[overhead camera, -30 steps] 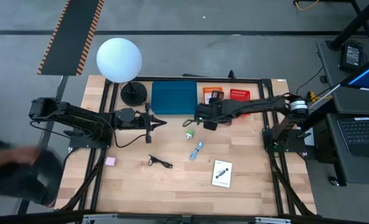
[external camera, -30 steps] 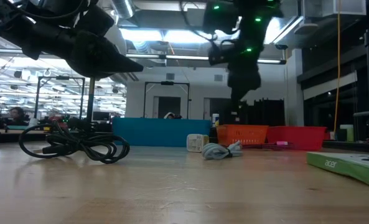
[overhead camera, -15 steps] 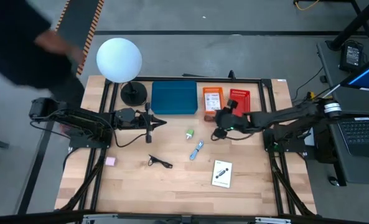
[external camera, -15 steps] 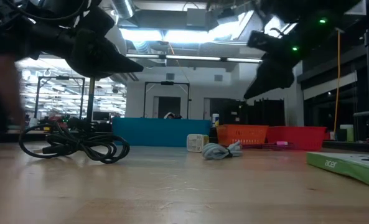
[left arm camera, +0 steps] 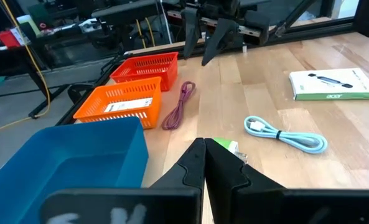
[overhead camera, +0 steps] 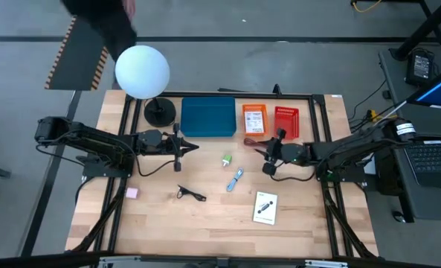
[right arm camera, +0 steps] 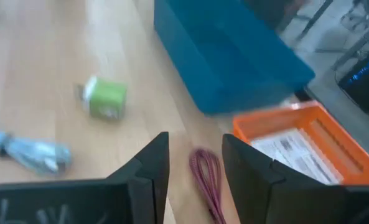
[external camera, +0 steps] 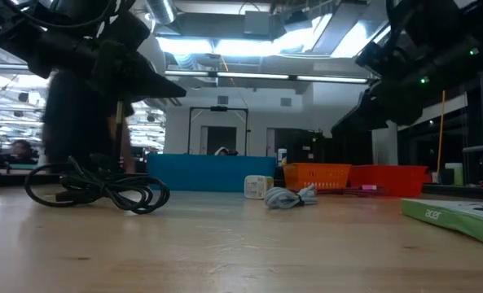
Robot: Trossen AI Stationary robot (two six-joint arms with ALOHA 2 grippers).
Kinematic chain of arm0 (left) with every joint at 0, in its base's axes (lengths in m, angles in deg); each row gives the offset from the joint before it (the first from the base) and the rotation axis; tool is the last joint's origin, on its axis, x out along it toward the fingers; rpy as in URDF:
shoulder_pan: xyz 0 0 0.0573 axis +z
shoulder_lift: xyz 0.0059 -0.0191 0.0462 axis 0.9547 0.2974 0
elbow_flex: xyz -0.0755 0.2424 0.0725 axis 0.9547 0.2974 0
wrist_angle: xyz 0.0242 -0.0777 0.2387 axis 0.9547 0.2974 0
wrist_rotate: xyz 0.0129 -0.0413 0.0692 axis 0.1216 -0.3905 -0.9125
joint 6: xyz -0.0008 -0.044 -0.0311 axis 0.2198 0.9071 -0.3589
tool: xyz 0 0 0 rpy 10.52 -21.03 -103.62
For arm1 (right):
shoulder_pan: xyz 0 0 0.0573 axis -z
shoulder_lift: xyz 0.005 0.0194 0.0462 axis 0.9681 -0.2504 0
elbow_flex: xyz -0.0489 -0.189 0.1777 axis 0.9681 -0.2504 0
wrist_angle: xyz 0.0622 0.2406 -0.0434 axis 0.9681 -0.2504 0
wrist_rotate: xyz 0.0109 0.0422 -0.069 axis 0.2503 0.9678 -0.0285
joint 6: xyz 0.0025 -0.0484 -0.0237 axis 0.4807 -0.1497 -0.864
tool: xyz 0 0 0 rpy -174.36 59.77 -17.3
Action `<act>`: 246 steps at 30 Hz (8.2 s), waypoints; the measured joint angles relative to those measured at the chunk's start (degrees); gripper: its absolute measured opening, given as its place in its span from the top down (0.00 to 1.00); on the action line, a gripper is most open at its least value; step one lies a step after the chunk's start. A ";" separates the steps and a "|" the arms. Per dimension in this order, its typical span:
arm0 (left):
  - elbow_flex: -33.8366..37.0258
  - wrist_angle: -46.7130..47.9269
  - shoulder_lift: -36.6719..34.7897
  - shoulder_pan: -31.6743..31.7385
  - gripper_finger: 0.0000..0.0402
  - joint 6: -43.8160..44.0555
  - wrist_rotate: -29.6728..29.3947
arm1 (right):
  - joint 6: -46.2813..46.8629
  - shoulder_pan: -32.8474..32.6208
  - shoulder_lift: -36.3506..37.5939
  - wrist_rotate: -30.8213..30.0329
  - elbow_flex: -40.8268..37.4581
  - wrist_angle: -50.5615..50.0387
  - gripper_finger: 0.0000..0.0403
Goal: Pick and place items into bin
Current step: Put the light pink charger adapter into the red bin
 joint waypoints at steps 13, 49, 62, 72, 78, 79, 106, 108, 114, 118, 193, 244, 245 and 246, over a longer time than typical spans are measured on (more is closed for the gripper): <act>0.00 0.00 0.00 -0.60 0.99 4.70 1.20 | -1.39 0.00 0.00 12.93 -2.28 12.19 0.68; -6.13 11.27 1.32 -15.67 1.00 7.61 -3.98 | -10.05 0.54 -0.09 14.24 -2.15 15.71 0.98; -31.30 52.64 13.71 -25.87 0.99 30.75 -14.38 | -10.39 0.57 -0.09 14.22 -2.15 15.90 0.97; -52.51 90.19 25.04 -29.92 0.99 45.15 -6.31 | -7.46 0.50 -0.09 14.24 -2.15 15.60 0.97; -54.75 96.08 26.27 -30.61 0.99 52.60 -4.94 | -7.24 0.37 -0.09 14.26 -2.15 15.62 0.96; -54.75 96.07 26.27 -30.69 0.98 53.79 -4.84 | -7.24 0.37 -0.09 14.26 -2.15 15.58 0.97; -54.73 106.44 26.27 -32.71 0.43 66.63 0.64 | -5.14 0.39 -0.09 15.98 -2.17 13.26 0.96; -54.73 107.98 26.27 -34.00 0.43 68.62 2.27 | -4.18 0.39 -0.09 16.96 -2.17 13.06 0.96; -54.71 110.33 26.27 -38.68 0.43 69.13 3.55 | -4.10 0.39 -0.09 17.39 -2.17 13.05 0.96; -54.44 110.33 26.27 -42.57 0.43 68.82 2.30 | -4.07 0.39 -0.09 17.39 -2.17 13.06 0.96; -23.93 88.01 25.81 -54.07 0.52 75.15 14.09 | -1.34 0.38 -0.09 17.37 -2.19 13.06 0.96; -32.11 59.74 21.24 -38.49 0.52 39.96 -35.35 | 1.63 0.37 -0.09 18.10 -2.19 13.28 0.97; -32.12 58.53 21.24 -37.67 0.52 38.12 -34.80 | 1.75 0.37 -0.09 18.48 -2.19 13.33 0.97; -32.11 57.20 21.24 -36.84 0.52 36.09 -34.12 | 1.76 0.37 -0.09 18.75 -2.19 13.33 0.97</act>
